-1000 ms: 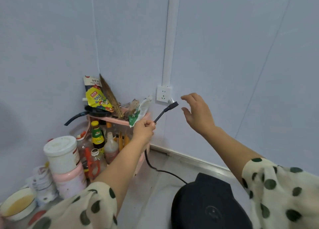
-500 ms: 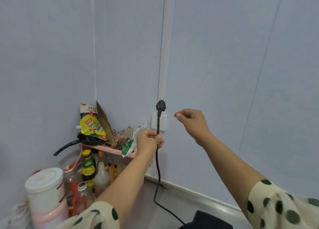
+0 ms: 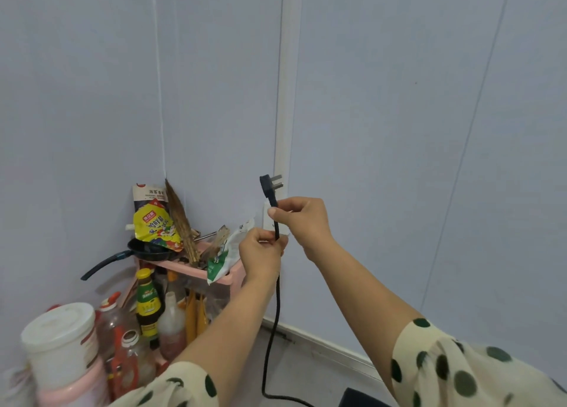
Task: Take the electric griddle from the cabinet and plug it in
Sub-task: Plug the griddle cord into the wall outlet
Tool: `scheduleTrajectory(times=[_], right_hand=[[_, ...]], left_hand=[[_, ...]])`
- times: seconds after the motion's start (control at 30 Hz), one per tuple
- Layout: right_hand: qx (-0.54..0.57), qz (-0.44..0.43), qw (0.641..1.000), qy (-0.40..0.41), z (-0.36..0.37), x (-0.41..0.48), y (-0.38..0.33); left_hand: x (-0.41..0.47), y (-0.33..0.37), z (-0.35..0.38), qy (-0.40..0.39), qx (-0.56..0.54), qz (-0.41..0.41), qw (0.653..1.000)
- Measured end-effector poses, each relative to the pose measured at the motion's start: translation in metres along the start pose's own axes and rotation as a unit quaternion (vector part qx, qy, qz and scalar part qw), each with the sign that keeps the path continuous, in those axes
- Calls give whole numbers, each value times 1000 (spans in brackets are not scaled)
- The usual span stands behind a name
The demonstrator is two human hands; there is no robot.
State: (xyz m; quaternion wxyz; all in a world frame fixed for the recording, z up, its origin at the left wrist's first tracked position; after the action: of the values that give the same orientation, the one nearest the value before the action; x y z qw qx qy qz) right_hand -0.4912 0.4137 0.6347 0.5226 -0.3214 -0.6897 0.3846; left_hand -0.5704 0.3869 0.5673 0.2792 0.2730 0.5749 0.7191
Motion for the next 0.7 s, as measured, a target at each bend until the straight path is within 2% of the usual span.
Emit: scheduleTrajectory(times=[0.23, 0.43, 0.53, 0.7], right_hand=[[6, -15, 1000, 20, 16, 18, 13], [66, 5, 998, 24, 25, 41, 17], [83, 9, 996, 23, 29, 56, 15], [129, 16, 991, 24, 24, 77, 22]], left_hand=[[24, -5, -7, 39, 57, 66, 995], [56, -27, -12, -30, 93, 66, 993], [70, -50, -16, -77, 129, 49, 987], [86, -93, -26, -110, 190, 1, 976]])
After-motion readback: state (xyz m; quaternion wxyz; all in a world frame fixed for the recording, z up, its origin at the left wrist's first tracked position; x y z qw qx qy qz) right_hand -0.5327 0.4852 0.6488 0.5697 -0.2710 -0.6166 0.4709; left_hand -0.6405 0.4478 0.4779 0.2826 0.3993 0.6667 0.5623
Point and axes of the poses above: each hand's wrist, its own x-axis towards the middle knuckle, its own z-axis out of the palm, y = z × x, the point moved 2 cm from there along x, towards the middle knuckle, and after that the axes turned 8 degrees about -z, right-handed, at the moved point
